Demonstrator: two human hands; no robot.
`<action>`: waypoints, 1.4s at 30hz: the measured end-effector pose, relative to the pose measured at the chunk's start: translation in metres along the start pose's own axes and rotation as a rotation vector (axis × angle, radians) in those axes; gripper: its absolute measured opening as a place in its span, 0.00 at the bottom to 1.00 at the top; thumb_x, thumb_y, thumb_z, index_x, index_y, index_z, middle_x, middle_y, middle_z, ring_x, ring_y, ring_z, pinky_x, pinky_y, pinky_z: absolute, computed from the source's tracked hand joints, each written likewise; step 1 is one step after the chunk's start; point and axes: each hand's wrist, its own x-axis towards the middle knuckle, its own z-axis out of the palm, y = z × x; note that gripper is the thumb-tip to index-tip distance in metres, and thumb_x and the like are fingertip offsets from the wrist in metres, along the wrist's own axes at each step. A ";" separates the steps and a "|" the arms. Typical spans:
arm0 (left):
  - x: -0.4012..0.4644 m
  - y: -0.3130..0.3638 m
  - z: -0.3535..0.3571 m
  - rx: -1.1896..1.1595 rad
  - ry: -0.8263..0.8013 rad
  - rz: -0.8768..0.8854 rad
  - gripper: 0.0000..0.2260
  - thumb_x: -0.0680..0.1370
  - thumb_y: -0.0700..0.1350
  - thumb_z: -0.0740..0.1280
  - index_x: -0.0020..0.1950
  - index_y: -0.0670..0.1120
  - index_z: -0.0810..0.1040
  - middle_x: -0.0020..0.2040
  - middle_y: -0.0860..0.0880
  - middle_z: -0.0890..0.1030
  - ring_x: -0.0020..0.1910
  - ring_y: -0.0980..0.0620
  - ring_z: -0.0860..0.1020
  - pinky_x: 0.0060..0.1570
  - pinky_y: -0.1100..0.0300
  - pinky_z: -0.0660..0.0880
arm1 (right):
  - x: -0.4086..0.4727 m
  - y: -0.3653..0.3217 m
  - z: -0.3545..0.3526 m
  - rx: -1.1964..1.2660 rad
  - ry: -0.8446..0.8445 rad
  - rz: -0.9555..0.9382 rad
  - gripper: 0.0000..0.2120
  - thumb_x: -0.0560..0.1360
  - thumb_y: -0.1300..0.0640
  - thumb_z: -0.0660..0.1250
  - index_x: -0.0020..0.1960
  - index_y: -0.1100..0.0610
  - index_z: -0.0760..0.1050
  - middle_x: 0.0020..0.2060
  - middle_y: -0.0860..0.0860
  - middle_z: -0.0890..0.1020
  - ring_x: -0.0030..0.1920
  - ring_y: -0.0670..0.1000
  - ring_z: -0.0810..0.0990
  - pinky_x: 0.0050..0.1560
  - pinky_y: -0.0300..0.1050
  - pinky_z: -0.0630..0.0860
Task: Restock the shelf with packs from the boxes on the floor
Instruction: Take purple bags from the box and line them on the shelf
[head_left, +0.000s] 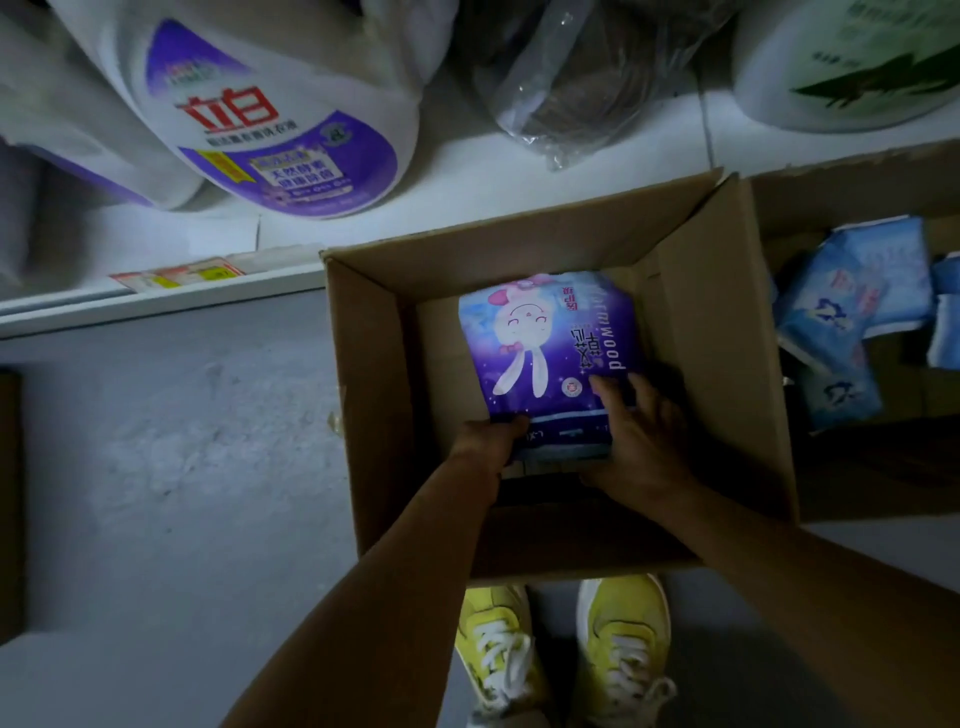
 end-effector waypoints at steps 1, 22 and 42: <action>-0.007 0.004 -0.002 -0.012 -0.023 -0.004 0.12 0.78 0.42 0.70 0.60 0.41 0.77 0.53 0.43 0.79 0.45 0.47 0.78 0.41 0.60 0.72 | -0.007 -0.007 -0.005 -0.083 0.030 -0.041 0.48 0.69 0.47 0.75 0.78 0.44 0.46 0.77 0.54 0.43 0.76 0.61 0.44 0.74 0.60 0.53; -0.229 0.094 -0.084 -0.105 0.042 0.543 0.10 0.72 0.35 0.73 0.46 0.46 0.76 0.42 0.47 0.80 0.43 0.49 0.77 0.51 0.54 0.74 | -0.141 -0.098 -0.229 0.390 -0.091 -0.101 0.04 0.75 0.58 0.71 0.43 0.59 0.79 0.36 0.53 0.82 0.40 0.52 0.82 0.36 0.37 0.76; -0.552 0.198 -0.188 0.464 -0.578 0.605 0.21 0.70 0.42 0.77 0.63 0.42 0.80 0.57 0.43 0.84 0.58 0.42 0.82 0.62 0.46 0.77 | -0.366 -0.231 -0.502 0.394 -0.545 -0.147 0.24 0.62 0.58 0.78 0.55 0.65 0.79 0.50 0.61 0.84 0.44 0.55 0.85 0.48 0.49 0.82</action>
